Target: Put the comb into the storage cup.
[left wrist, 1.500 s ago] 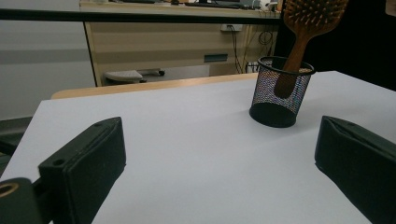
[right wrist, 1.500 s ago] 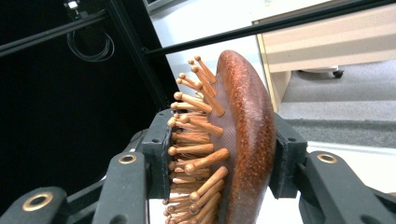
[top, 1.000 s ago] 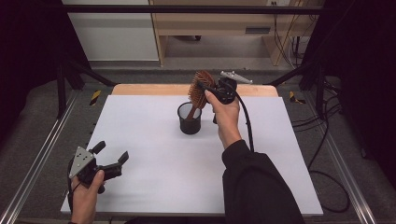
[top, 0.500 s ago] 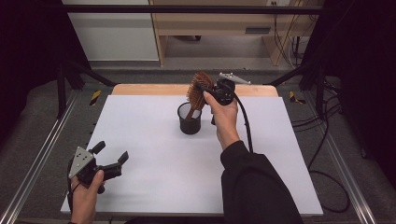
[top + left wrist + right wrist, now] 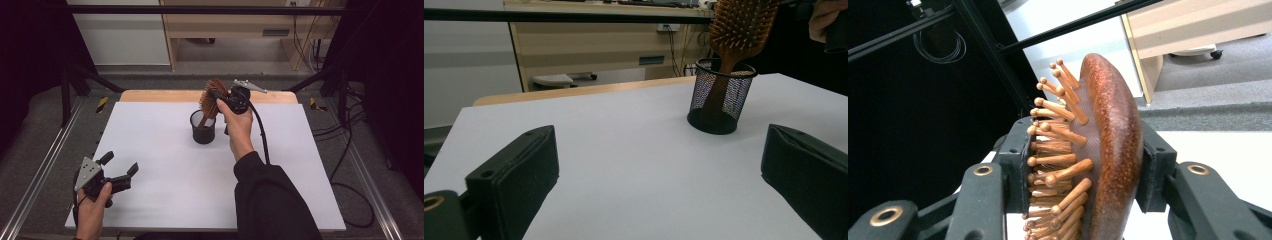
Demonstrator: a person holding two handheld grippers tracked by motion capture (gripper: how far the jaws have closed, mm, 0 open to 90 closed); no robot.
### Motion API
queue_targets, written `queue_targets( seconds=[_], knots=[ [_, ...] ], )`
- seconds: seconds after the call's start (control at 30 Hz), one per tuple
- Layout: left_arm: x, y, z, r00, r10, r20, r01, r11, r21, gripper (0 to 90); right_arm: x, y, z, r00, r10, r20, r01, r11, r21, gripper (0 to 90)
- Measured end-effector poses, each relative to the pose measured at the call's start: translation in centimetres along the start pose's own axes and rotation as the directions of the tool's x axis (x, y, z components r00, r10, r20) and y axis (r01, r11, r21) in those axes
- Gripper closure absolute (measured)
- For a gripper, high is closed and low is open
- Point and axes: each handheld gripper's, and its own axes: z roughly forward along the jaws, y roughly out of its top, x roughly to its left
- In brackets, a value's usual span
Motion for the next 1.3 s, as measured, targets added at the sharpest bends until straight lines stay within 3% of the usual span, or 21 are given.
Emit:
queue_targets(
  seconds=[0.37,0.6,1.3],
  knots=[
    [-0.1,0.0,0.0,0.9999,0.01,0.013,-0.01,0.9999,0.002,2.4,-0.1,-0.2,0.3,1.0,-0.002,-0.007,0.002,1.0,0.0,51.2],
    [0.0,0.0,0.0,0.9999,0.004,0.011,-0.004,1.0,0.0,2.4,-0.8,-0.3,0.3,0.9995,0.029,-0.011,-0.029,1.0,0.0,50.9],
    [0.0,-0.1,0.0,0.9999,0.002,0.013,-0.003,0.9999,0.012,2.4,-2.2,-0.3,0.2,0.9993,0.036,-0.004,-0.036,0.999,0.012,49.0]
  ],
)
